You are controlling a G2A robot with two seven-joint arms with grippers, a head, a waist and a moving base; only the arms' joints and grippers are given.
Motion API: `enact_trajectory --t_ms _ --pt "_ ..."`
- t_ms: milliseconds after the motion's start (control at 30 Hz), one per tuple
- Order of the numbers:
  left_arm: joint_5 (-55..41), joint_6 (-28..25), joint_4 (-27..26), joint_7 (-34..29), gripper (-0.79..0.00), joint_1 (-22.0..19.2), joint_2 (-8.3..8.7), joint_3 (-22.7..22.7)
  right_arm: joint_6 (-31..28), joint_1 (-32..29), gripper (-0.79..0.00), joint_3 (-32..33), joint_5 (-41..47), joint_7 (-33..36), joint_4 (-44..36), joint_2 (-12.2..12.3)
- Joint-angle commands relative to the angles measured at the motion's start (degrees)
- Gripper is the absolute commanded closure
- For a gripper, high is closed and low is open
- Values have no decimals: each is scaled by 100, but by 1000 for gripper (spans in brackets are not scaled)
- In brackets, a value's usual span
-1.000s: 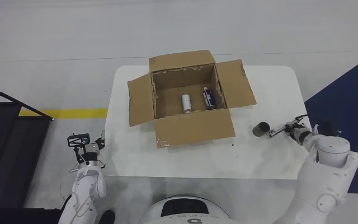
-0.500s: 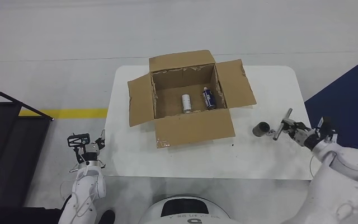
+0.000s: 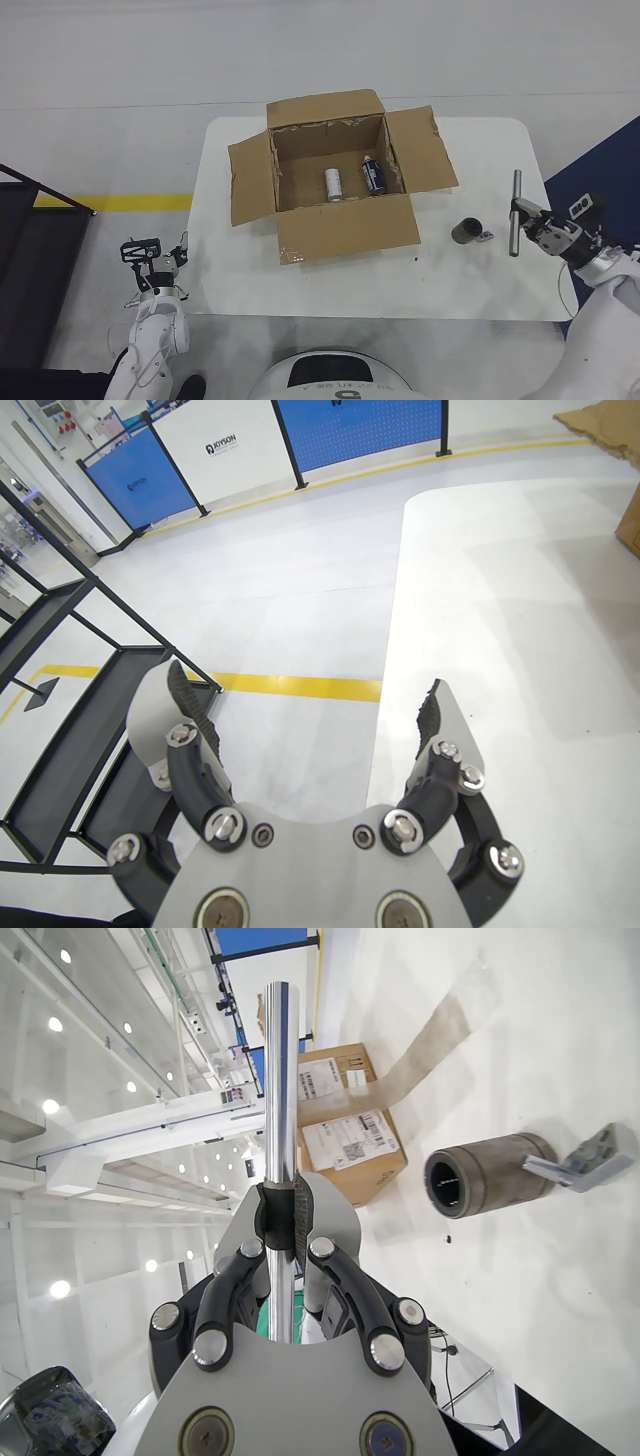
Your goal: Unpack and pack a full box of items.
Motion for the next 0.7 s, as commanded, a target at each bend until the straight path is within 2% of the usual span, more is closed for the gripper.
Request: enact_trajectory --t_ms 0,333,667 --pt "0 0 0 0 -785 0 0 0 219 -129 0 -161 136 -127 -416 -10" --pt "0 0 0 0 -785 0 0 0 1208 -623 0 -1027 202 -826 -1959 8" --pt "0 0 0 0 -785 0 0 0 2343 -443 0 -2294 -562 -1509 -2853 128"
